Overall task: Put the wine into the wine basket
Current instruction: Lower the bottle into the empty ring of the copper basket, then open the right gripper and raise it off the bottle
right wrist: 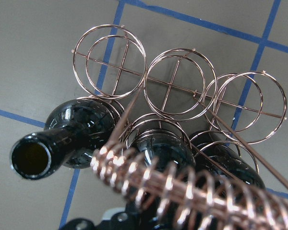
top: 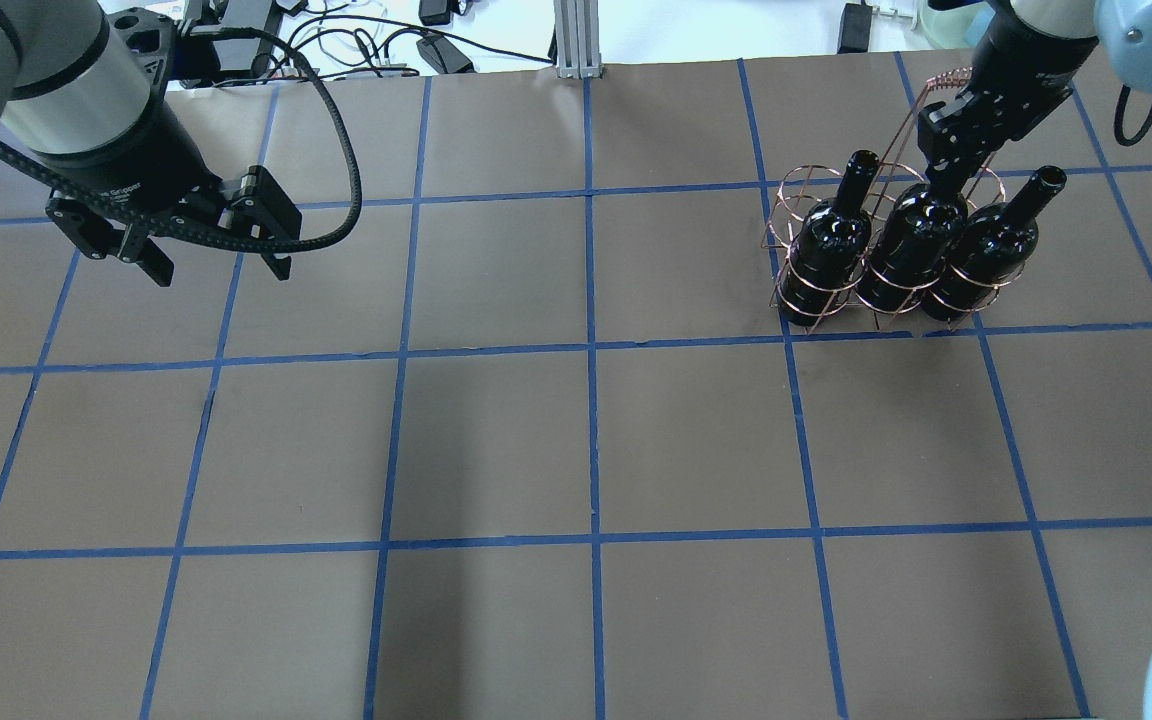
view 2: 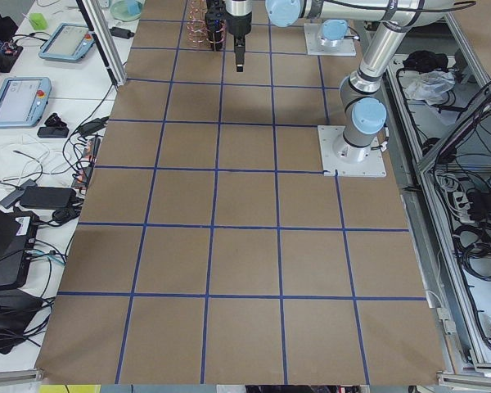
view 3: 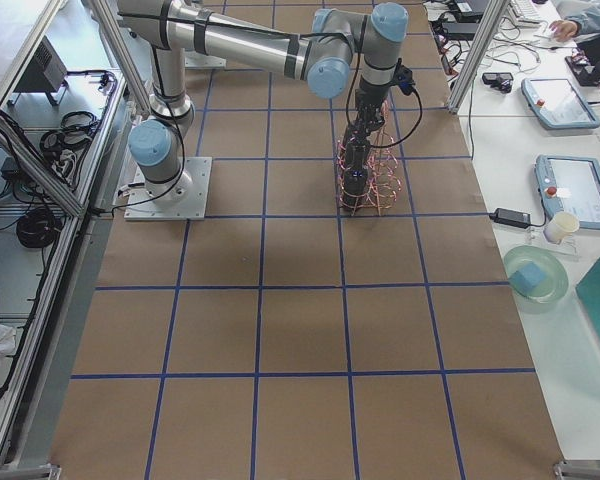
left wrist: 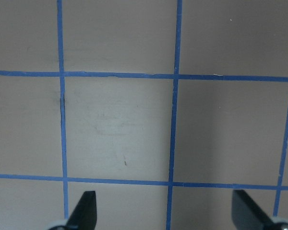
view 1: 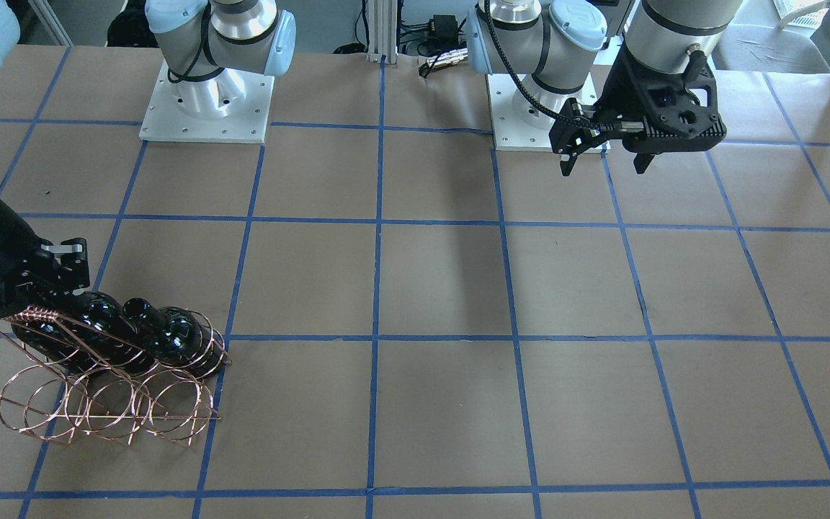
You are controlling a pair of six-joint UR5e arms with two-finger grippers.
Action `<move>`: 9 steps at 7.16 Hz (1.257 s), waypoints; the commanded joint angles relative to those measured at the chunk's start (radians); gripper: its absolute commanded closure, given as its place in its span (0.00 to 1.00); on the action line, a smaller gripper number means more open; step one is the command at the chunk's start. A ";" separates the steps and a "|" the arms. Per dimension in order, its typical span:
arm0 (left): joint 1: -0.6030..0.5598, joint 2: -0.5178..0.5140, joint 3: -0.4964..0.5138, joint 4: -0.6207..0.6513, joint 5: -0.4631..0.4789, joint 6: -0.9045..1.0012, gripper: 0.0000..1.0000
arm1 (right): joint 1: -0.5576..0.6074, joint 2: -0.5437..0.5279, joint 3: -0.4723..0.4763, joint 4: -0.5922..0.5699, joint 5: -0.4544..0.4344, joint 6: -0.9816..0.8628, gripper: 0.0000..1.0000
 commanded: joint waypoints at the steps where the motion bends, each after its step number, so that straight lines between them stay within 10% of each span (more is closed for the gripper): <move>1: 0.000 0.000 0.000 -0.001 0.001 0.000 0.00 | 0.000 0.002 0.028 -0.005 0.000 -0.004 1.00; 2: 0.000 0.002 0.000 -0.010 0.003 0.000 0.00 | 0.000 -0.002 0.030 -0.014 0.000 0.005 0.64; 3: 0.000 0.002 0.000 -0.010 0.001 0.000 0.00 | 0.002 -0.002 0.028 -0.052 0.001 0.016 0.01; 9: 0.002 0.002 0.001 -0.010 0.001 0.000 0.00 | 0.145 -0.236 -0.087 0.285 -0.009 0.199 0.00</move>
